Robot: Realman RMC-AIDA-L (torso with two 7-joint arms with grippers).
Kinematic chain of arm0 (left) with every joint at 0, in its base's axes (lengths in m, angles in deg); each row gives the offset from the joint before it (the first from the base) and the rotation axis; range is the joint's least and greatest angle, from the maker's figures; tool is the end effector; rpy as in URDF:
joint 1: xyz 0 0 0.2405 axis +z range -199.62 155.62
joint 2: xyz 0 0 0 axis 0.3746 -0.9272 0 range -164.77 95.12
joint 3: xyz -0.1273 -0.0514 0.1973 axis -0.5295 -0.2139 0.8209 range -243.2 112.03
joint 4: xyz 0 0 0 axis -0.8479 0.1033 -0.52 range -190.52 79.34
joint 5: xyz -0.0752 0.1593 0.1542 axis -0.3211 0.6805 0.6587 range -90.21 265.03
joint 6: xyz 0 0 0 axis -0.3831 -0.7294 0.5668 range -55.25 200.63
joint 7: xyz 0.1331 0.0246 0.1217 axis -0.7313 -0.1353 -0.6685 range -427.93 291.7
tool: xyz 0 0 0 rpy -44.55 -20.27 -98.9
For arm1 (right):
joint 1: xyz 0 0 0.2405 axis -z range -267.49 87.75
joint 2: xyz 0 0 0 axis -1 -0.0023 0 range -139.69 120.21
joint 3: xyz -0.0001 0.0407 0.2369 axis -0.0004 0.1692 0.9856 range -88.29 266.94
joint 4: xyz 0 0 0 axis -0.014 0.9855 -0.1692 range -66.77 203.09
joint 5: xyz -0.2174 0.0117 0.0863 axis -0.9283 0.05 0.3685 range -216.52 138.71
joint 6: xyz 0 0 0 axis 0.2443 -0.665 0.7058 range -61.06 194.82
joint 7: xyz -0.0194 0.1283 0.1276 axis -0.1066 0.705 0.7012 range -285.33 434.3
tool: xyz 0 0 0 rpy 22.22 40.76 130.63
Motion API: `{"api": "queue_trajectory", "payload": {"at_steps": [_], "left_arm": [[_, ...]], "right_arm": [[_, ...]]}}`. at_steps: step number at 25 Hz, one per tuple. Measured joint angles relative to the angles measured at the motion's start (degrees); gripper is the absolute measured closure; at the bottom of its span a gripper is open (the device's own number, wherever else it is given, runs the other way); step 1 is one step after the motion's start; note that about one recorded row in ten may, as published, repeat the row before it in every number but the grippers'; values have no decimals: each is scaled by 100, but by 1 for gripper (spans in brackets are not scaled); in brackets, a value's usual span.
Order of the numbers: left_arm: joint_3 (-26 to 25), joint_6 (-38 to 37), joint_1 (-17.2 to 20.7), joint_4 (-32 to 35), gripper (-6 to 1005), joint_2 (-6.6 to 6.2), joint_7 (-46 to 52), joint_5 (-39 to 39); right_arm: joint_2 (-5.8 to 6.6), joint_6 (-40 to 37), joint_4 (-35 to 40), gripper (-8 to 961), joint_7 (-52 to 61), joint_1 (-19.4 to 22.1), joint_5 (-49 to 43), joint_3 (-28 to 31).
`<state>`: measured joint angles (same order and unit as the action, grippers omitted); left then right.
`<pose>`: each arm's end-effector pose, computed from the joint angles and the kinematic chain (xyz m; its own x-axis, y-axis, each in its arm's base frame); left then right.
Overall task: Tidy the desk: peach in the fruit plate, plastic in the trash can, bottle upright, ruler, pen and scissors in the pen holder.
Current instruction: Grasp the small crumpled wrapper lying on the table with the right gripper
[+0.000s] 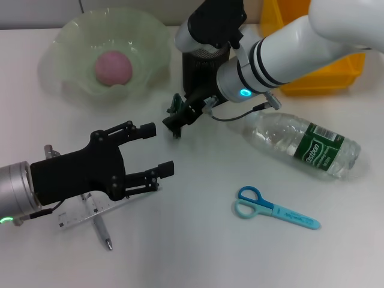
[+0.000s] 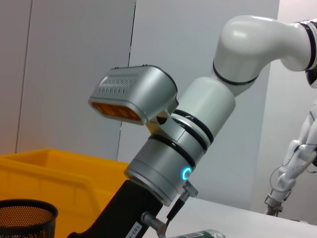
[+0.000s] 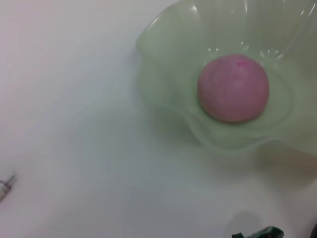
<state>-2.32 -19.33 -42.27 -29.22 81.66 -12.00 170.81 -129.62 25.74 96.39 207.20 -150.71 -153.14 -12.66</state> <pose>-0.2551 0.2950 -0.0497 0.7243 0.1433 0.6744 0.3298 -0.9310 -0.1563 0.1238 0.4408 -0.1702 0.8926 -0.4501 0.0269 -0.4072 -0.8303 -0.3805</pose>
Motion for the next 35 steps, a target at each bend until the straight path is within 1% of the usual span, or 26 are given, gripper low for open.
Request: {"api": "queue_trajectory", "payload": {"at_steps": [6, 16, 22, 33, 35], "left_arm": [[2, -17, -22, 17, 180, 38, -17, 0], [-7, -18, -29, 17, 180, 74, -29, 0], [-24, -18, -38, 18, 180, 86, -31, 0], [-39, -40, -39, 27, 180, 94, -31, 0], [-43, -53, -39, 27, 181, 93, -30, 0]], "right_arm": [[0, 12, -7, 287, 0, 68, 22, -138], [0, 19, -12, 296, -57, 162, 46, -155], [0, 20, -12, 532, -70, 187, 106, -234], [0, -25, 42, 773, -117, 201, 118, -235], [0, -33, 59, 833, -148, 216, 118, -231]]}}
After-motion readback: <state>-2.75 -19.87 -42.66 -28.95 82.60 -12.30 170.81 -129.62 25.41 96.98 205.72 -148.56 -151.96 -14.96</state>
